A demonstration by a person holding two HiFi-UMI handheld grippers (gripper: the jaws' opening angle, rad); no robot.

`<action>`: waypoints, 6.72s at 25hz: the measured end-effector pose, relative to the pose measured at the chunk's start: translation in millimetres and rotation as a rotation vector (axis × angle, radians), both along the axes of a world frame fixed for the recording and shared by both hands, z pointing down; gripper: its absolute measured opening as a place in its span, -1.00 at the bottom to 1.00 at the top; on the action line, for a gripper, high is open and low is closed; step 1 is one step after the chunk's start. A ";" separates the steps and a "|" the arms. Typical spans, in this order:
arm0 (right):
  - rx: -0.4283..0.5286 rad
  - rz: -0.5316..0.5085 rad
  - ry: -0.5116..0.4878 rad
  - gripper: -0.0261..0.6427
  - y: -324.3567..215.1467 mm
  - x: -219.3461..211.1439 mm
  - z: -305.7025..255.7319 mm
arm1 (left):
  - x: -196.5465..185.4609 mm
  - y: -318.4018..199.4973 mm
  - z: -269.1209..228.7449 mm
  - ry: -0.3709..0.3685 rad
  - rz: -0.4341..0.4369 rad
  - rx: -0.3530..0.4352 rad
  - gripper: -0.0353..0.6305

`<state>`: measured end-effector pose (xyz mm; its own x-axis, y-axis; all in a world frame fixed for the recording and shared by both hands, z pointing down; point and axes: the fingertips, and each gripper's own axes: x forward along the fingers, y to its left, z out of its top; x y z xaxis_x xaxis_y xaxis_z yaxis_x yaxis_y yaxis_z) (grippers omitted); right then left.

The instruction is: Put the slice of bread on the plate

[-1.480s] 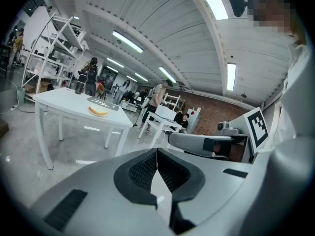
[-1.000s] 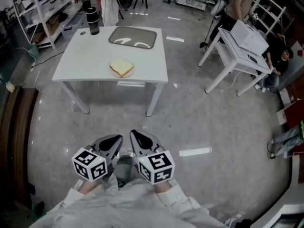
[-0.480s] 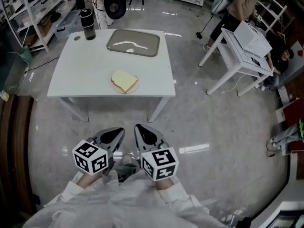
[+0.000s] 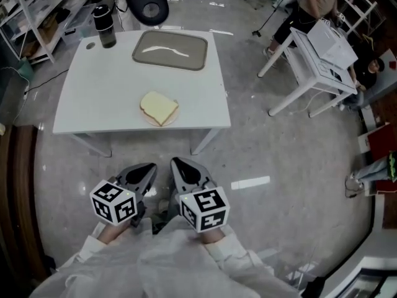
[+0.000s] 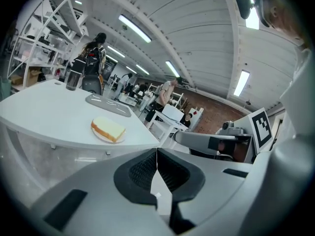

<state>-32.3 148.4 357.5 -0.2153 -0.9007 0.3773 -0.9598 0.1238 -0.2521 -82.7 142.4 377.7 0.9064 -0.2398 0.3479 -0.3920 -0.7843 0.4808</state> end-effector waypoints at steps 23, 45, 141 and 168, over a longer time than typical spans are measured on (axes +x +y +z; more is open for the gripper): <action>-0.046 -0.151 -0.029 -0.88 -171.5 101.9 20.5 | 88.2 -169.8 11.0 0.000 -0.149 -0.028 -0.87; -0.155 -0.260 -0.090 -0.88 -213.6 118.4 54.3 | 95.0 -204.0 42.9 -0.034 -0.288 -0.185 -0.87; -0.564 -0.445 -0.045 -0.69 -273.0 102.6 176.0 | 26.2 -224.0 147.7 -0.090 -0.423 -0.587 -0.66; -0.614 -0.380 0.003 -0.70 -267.4 102.6 179.5 | 24.8 -222.6 154.2 -0.188 -0.412 -0.618 -0.70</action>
<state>70.3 -119.0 537.0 -0.4698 -0.3886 0.7927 -0.8793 0.2862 -0.3808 -57.9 -80.2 532.0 0.6980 -0.2573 0.6683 -0.7133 -0.1675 0.6805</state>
